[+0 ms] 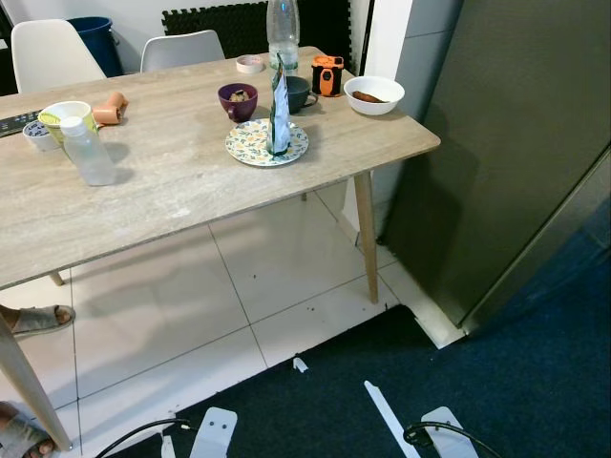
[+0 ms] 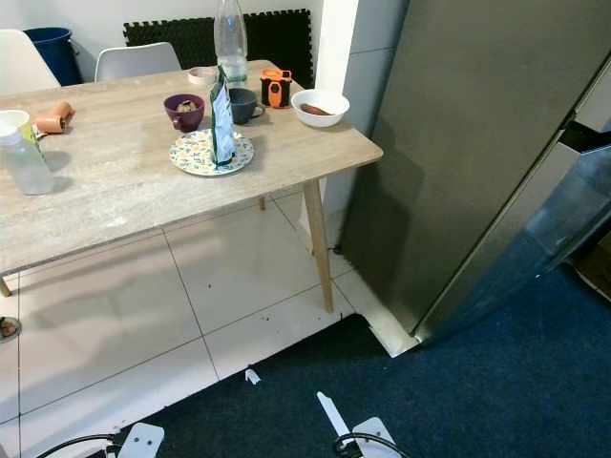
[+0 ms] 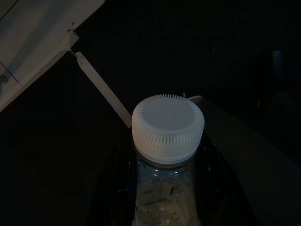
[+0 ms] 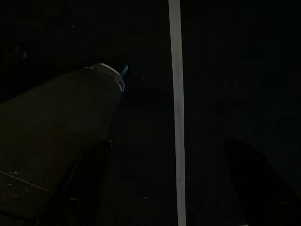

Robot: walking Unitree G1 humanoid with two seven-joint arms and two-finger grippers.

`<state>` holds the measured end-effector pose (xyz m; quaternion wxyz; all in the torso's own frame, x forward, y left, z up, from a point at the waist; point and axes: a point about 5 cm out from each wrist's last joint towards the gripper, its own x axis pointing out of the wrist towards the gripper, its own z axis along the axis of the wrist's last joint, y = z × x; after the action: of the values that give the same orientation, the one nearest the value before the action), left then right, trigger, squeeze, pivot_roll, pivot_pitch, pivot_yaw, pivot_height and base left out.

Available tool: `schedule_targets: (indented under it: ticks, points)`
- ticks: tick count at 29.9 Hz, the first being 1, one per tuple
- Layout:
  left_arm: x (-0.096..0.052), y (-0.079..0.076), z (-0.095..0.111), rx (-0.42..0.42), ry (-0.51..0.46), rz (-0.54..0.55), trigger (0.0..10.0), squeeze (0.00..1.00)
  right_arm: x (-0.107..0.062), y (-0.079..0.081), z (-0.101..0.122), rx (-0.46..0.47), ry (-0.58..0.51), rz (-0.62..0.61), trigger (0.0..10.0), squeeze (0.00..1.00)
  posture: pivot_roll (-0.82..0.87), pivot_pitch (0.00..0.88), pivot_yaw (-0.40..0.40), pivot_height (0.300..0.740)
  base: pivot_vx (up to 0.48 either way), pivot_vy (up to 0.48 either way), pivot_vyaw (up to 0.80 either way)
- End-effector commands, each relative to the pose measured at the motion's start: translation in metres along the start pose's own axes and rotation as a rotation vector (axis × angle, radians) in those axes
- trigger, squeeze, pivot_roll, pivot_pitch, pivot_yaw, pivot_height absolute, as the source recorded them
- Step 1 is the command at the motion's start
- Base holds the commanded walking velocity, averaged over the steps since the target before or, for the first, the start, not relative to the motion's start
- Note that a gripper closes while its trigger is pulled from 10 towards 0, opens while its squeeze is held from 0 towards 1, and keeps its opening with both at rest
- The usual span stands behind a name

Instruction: Restocking fridge

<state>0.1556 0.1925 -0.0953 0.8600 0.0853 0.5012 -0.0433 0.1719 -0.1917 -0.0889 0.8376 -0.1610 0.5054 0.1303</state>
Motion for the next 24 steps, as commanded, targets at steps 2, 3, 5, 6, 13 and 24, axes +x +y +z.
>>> schedule_targets:
  ticks: [2,3,5,6,13,24]
  points:
    - [0.0002,-0.0194,-0.0071,-0.011,0.027,-0.066,10.0,0.00,0.0000,0.0100,-0.0103,0.005,0.037,0.040,10.0,0.00,-0.03,0.095,-0.042,0.740,0.000,0.000,0.00]
    - [0.0002,-0.0194,-0.0072,-0.011,0.027,-0.067,10.0,0.00,0.0000,0.0100,-0.0103,0.006,0.037,0.040,10.0,0.00,-0.03,0.095,-0.042,0.740,0.000,0.000,0.00]
    - [0.0001,-0.0194,-0.0074,-0.012,0.028,-0.067,10.0,0.00,-0.0001,0.0097,-0.0103,0.008,0.037,0.040,10.0,0.00,-0.03,0.098,-0.042,0.740,0.000,0.000,0.00]
    - [0.0001,-0.0194,-0.0074,-0.012,0.028,-0.067,10.0,0.00,-0.0001,0.0097,-0.0103,0.008,0.037,0.040,10.0,0.00,-0.03,0.098,-0.042,0.740,0.000,0.000,0.00]
    - [0.0001,-0.0190,-0.0077,-0.011,0.029,-0.066,10.0,0.00,0.0000,0.0098,-0.0103,0.013,0.036,0.039,10.0,0.00,-0.03,0.100,-0.039,0.740,0.000,0.000,0.00]
    - [0.0000,-0.0188,-0.0077,-0.012,0.029,-0.065,10.0,0.00,0.0000,0.0100,-0.0101,0.022,0.036,0.039,10.0,0.00,-0.03,0.107,-0.037,0.740,0.000,0.000,0.00]
